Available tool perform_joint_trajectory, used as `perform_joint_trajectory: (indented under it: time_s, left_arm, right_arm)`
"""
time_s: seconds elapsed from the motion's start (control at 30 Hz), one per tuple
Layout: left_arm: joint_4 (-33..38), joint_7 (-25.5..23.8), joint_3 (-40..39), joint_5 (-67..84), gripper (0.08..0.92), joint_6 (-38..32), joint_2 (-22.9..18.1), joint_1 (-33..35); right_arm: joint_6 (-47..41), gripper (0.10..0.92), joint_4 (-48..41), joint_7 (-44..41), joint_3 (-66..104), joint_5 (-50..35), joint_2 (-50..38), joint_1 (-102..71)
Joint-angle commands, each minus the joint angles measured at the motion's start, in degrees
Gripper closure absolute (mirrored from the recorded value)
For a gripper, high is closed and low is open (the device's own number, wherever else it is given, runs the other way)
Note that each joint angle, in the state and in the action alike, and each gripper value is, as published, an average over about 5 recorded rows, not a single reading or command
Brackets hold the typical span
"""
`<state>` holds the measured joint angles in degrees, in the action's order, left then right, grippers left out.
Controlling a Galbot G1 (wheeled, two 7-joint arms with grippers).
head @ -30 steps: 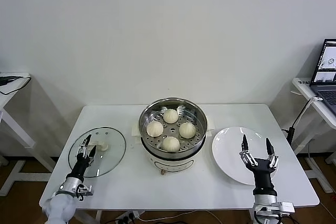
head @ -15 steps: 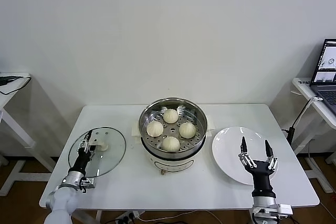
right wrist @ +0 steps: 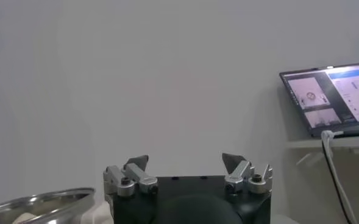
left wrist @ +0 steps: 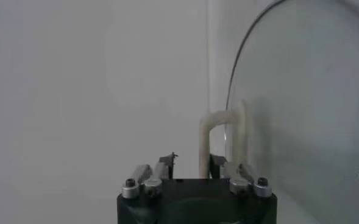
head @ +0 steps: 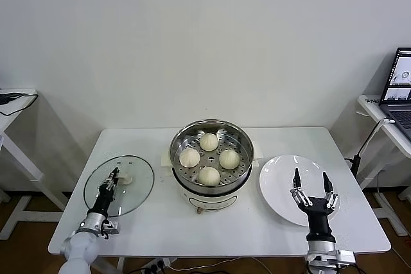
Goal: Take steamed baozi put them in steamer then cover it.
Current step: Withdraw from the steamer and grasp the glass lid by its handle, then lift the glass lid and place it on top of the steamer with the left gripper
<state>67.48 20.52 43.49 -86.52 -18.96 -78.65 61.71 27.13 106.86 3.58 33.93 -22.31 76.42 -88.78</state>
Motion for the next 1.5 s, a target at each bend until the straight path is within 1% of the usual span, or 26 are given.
perform_joint_trajectory:
  time_s: [0.03,0.1,0.17,0.37,0.47,0.53,0.73,0.8,0.9,1.03,1.23,1.33,1.5]
  left_arm:
    - [1.4,1.0,0.2,-0.5,0.745,-0.2,-0.4,0.2]
    - [4.1,1.2,0.4,-0.1,0.791,0.0,-0.4,0.9]
    - [8.2,1.0,0.6,1.1,0.812,0.4,-0.3,2.1]
    - [24.5,-2.1,2.2,6.2,0.814,3.5,0.8,7.2]
    - [30.6,-3.9,2.9,7.8,0.814,5.4,1.9,9.4]
    - [34.1,-6.2,2.4,10.5,0.814,7.8,2.9,11.5]
    - [48.5,-18.4,-3.3,20.5,0.814,19.8,7.3,19.9]
    - [52.8,-21.5,-6.0,21.4,0.814,23.5,8.8,21.1]
    - [57.4,-25.1,-11.3,22.0,0.814,29.7,10.7,20.9]
    - [59.6,-28.0,-18.8,21.0,0.814,36.2,12.2,17.6]
    - [59.2,-31.4,-30.6,16.3,0.814,42.8,13.2,10.3]
    - [57.5,-32.7,-36.3,12.8,0.814,45.4,12.5,6.2]
    - [53.4,-34.1,-44.3,8.5,0.814,48.6,9.6,-0.9]
  right_arm:
    - [0.1,0.203,-0.3,0.0,0.0,0.2,0.1,0.3]
    - [0.1,0.203,-0.5,0.1,0.0,0.2,0.0,0.4]
    - [0.1,0.203,-0.6,0.1,-0.1,0.2,0.0,0.6]
    - [0.2,0.203,-0.7,0.1,-0.4,0.3,0.1,1.0]
    - [0.1,0.203,-0.6,0.1,-0.6,0.3,0.2,1.3]
    - [0.1,0.203,-0.7,0.1,-0.6,0.2,0.1,1.6]
    - [0.1,0.203,-1.6,0.0,-0.5,-0.1,-0.2,2.5]
    - [0.1,0.203,-1.9,0.0,-0.5,-0.2,-0.3,2.8]
    - [0.1,0.203,-2.2,0.0,-0.5,-0.4,-0.2,3.3]
    - [0.1,0.203,-2.3,-0.1,-0.4,-0.4,0.0,3.5]
    - [0.1,0.203,-2.3,-0.1,0.2,-0.3,0.4,3.5]
    - [0.1,0.203,-2.4,-0.1,0.5,-0.1,0.7,3.4]
    - [0.2,0.203,-2.4,-0.1,0.9,0.4,1.2,3.0]
